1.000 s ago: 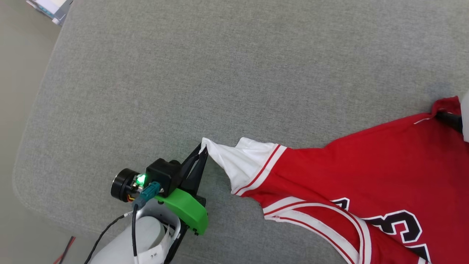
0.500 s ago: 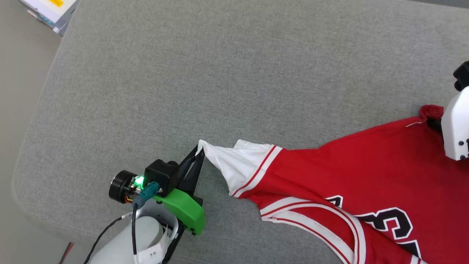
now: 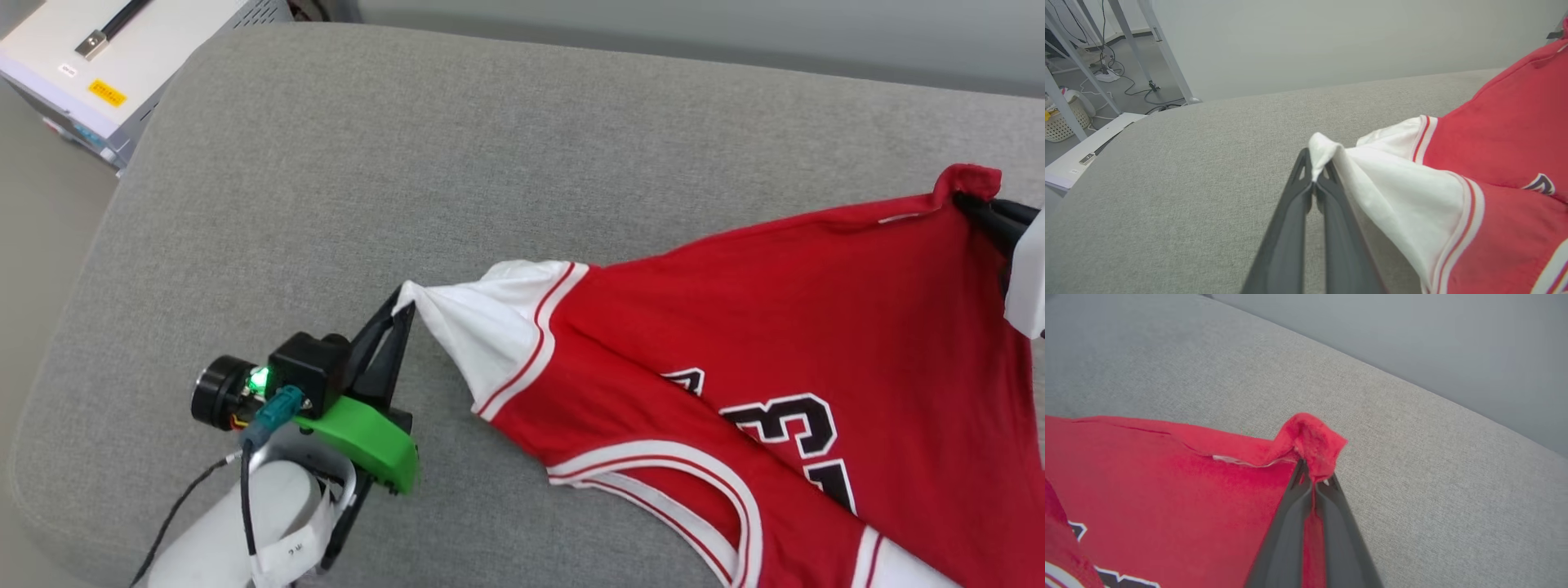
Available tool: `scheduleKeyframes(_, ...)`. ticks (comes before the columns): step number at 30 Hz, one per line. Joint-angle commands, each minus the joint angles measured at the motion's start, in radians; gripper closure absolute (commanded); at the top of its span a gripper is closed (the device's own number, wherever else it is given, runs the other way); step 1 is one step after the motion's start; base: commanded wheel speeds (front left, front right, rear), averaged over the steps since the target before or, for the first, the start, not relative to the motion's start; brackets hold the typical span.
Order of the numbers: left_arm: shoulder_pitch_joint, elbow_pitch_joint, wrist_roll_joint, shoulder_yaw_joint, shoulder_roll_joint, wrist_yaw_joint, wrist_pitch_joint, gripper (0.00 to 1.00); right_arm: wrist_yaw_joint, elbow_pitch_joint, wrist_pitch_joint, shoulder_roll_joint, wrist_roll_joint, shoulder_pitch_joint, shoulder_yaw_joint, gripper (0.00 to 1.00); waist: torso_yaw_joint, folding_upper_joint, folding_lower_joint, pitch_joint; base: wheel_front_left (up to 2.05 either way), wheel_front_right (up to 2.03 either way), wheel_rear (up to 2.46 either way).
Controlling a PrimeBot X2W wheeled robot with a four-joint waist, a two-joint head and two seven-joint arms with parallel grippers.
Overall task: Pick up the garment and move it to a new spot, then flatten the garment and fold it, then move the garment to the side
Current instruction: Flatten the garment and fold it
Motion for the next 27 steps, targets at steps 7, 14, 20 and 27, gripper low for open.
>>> scheduleKeyframes(7,-0.138,-0.064,0.009,0.064,0.046,0.01,0.013,1.0,0.007,-0.087,-0.108,-0.001,-0.033,0.025,-0.05,1.0,-0.071,0.0048,0.0,-0.049,0.0,0.0,0.0)
scheduleKeyframes(14,-0.334,-0.074,0.038,0.099,0.068,-0.024,0.052,1.0,0.007,-0.177,-0.125,0.027,-0.088,-0.015,-0.116,1.0,-0.105,0.0048,0.0,-0.02,0.0,0.0,0.0)
scheduleKeyframes(20,-0.66,-0.027,0.078,0.127,0.046,-0.088,0.107,1.0,0.007,-0.212,-0.098,0.071,-0.163,-0.196,-0.193,1.0,-0.136,0.0048,0.0,0.106,0.0,0.0,0.0)
scheduleKeyframes(27,-1.002,0.093,0.112,0.152,-0.005,-0.151,0.126,1.0,0.007,-0.149,-0.088,0.104,-0.24,-0.479,-0.221,1.0,-0.154,0.0048,0.0,0.24,0.0,0.0,0.0)
